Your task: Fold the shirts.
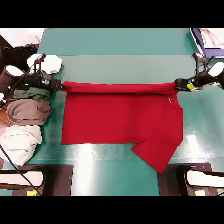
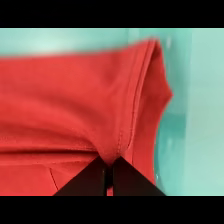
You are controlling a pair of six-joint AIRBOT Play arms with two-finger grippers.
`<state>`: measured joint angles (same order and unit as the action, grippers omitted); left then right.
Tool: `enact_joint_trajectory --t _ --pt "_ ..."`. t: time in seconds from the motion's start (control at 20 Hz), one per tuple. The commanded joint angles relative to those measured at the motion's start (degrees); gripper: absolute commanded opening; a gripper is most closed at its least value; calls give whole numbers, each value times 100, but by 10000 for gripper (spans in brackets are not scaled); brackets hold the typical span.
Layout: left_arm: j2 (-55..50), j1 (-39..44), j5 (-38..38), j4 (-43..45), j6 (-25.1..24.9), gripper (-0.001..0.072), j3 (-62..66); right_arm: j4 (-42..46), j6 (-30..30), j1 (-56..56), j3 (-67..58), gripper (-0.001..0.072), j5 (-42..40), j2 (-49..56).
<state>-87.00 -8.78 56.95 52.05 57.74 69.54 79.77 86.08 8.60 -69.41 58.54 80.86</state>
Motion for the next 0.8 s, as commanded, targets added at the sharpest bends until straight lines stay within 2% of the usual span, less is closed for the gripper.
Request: enact_joint_trajectory --t 0.0,0.05,0.1,0.15,0.2,0.25,0.4,0.5,0.55,0.75 --pt "-2 -2 210 177 90 25 -254 66 11 -22 498 15 26 -179" --pt "-2 -2 221 181 223 26 -258 -28 35 -22 520 17 70 -177" --pt "0 -2 234 181 411 106 -258 -140 68 -22 516 20 107 -173" --pt "0 -2 291 184 555 391 -258 -229 70 -20 511 48 133 -173" --pt "0 -2 396 181 599 546 -256 -229 131 -20 511 296 201 -177" --pt "0 -4 538 212 664 548 -236 -229 219 -13 505 417 356 -184" --pt "24 -50 1432 951 1134 548 63 -227 181 122 533 408 1080 -479" --pt "225 -179 1945 988 1097 548 -70 -472 -142 323 852 384 1366 -1005" --pt "442 -219 1952 1014 1084 548 -302 -715 -284 485 1062 334 1484 -1281" --pt "1596 -251 1696 997 1088 548 -1845 -1635 -625 1351 1897 325 1834 -2293"
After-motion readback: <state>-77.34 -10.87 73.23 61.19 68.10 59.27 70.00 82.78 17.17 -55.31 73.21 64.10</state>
